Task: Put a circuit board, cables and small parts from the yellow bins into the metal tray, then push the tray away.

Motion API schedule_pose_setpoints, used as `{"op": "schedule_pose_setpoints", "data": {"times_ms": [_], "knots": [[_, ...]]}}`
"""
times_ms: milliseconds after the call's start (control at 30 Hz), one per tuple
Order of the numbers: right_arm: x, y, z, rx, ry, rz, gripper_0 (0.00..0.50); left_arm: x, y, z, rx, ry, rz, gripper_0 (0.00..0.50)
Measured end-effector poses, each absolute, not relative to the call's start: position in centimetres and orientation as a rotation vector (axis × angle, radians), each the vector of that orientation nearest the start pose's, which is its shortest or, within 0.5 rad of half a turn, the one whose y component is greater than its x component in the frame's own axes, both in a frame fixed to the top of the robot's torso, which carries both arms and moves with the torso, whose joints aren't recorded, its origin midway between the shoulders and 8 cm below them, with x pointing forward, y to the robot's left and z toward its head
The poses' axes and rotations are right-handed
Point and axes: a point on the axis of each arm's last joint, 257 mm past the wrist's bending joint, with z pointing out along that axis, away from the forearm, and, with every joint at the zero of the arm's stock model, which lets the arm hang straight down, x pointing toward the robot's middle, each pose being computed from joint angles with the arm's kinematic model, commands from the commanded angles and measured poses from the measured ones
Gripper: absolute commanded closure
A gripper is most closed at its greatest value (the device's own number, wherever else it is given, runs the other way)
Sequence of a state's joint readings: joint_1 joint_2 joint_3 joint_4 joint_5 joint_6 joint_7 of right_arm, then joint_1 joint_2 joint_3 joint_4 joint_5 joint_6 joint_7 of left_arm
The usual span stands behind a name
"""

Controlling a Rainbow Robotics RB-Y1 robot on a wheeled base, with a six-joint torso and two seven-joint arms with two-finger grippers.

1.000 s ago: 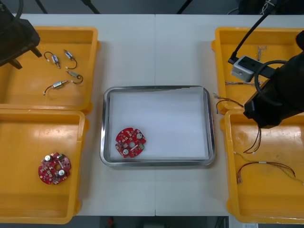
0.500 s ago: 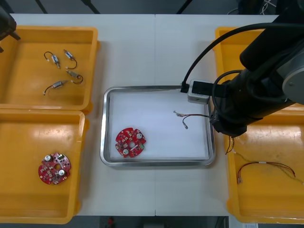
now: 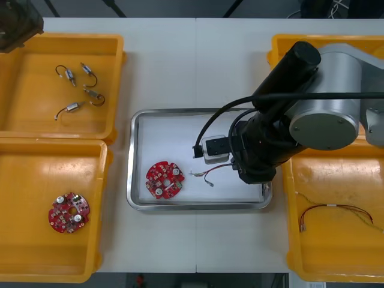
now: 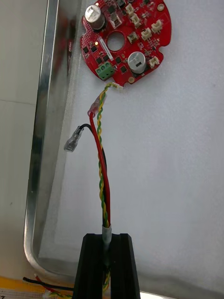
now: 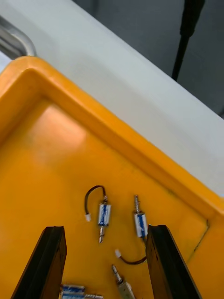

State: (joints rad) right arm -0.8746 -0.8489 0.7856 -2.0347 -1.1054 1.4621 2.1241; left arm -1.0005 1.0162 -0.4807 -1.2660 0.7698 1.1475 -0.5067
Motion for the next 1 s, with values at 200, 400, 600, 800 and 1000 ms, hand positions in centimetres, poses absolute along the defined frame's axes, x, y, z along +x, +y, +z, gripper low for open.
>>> {"op": "schedule_pose_setpoints", "data": {"times_ms": [200, 400, 600, 800, 1000], "knots": [[39.9, -7.7, -22.4, -2.142, 1.716, -0.078, 0.500, 66.0, 38.6, -4.8, -0.719, 2.063, -0.128, 0.000], [40.3, -7.6, -24.6, -2.184, 1.680, -0.122, 0.500, 67.0, 40.2, -7.3, -0.695, 2.051, -0.053, 0.000], [40.7, -6.9, -26.2, -2.172, 1.687, -0.105, 0.500, 67.9, 41.1, -9.4, -0.685, 2.037, -0.014, 0.000], [41.0, -6.4, -27.0, -2.161, 1.699, -0.090, 0.389, 68.5, 40.1, -10.9, -0.685, 2.043, -0.032, 0.000], [41.0, -6.3, -27.0, -2.159, 1.698, -0.085, 0.018, 68.8, 38.6, -12.0, -0.643, 2.058, -0.032, 0.000]]}}
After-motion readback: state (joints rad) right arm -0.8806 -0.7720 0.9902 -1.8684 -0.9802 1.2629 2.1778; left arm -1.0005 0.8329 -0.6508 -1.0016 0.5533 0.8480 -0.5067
